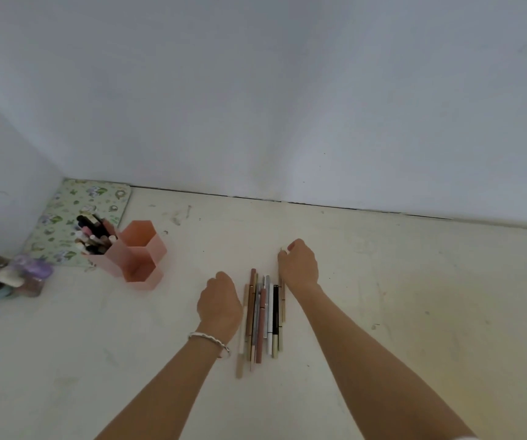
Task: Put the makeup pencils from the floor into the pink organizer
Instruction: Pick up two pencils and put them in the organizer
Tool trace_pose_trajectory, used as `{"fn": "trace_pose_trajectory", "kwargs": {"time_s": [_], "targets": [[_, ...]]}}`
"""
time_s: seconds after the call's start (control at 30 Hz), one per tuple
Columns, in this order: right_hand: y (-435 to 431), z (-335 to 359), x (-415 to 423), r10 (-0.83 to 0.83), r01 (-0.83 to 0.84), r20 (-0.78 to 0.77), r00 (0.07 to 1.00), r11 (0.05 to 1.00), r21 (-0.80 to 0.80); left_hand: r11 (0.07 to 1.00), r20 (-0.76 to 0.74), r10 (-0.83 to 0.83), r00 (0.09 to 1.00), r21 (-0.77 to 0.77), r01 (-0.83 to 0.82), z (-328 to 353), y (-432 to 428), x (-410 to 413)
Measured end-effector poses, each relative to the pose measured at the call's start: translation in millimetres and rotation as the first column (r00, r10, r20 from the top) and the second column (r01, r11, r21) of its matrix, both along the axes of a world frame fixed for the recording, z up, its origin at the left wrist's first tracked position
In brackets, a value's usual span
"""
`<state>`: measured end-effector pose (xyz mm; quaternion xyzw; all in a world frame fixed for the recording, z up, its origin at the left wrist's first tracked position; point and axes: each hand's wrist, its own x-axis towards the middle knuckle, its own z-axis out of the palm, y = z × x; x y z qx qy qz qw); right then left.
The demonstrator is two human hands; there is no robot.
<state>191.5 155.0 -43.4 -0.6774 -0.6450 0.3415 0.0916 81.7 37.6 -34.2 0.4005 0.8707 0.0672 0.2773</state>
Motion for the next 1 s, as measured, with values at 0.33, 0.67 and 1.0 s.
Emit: {"fn": "trace_pose_trajectory", "kwargs": {"time_s": [0.33, 0.67, 1.0], "targets": [[11, 10, 9, -0.157, 0.189, -0.171, 0.973, 0.964, 0.188, 0.967, 0.088, 0.093, 0.992, 0.228, -0.111, 35, 10, -42], [-3, -11, 0, 0.074, -0.08, 0.051, 0.996, 0.991, 0.106, 0.363, 0.267, -0.039, 0.963, 0.902, -0.235, 143, 22, -44], [22, 68, -29, 0.14, 0.003, -0.222, 0.965, 0.839, 0.544, 0.14, 0.275, 0.204, 0.94, 0.942, -0.306, 137, -8, -112]]}}
